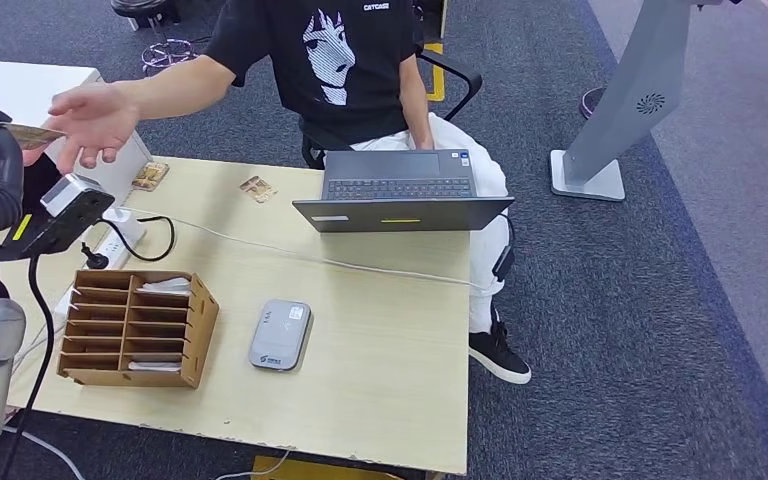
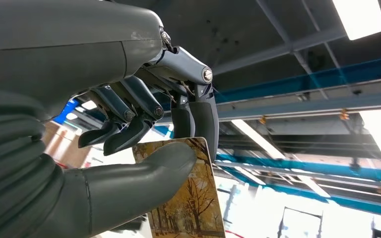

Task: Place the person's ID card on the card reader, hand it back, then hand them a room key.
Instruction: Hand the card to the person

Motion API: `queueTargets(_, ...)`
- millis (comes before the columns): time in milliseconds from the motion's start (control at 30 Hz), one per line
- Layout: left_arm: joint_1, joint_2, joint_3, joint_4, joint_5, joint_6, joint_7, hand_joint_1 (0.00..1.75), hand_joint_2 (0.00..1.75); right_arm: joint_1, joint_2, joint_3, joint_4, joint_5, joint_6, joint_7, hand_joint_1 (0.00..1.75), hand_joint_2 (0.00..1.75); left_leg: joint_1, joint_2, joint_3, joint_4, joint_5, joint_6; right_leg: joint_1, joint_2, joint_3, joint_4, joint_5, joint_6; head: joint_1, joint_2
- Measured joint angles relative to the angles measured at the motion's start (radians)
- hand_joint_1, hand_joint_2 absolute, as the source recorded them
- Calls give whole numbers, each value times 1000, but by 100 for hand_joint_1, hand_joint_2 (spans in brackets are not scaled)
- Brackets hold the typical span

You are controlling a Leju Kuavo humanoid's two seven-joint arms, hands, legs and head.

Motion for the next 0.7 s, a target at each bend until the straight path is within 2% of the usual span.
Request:
queueTargets(300, -20, 16, 80, 166, -6, 51, 0, 175, 175, -2, 0, 0, 0, 15, 0, 1, 0, 0, 0, 0, 0, 0, 0, 0, 0, 0, 0, 0, 0, 0, 0, 0)
queueTargets(700, -20, 17, 101, 223, -15, 63, -4, 175, 175, -3, 0, 0, 0, 25, 0, 1, 0, 0, 0, 0, 0, 0, 0, 0, 0, 0, 0, 0, 0, 0, 0, 0)
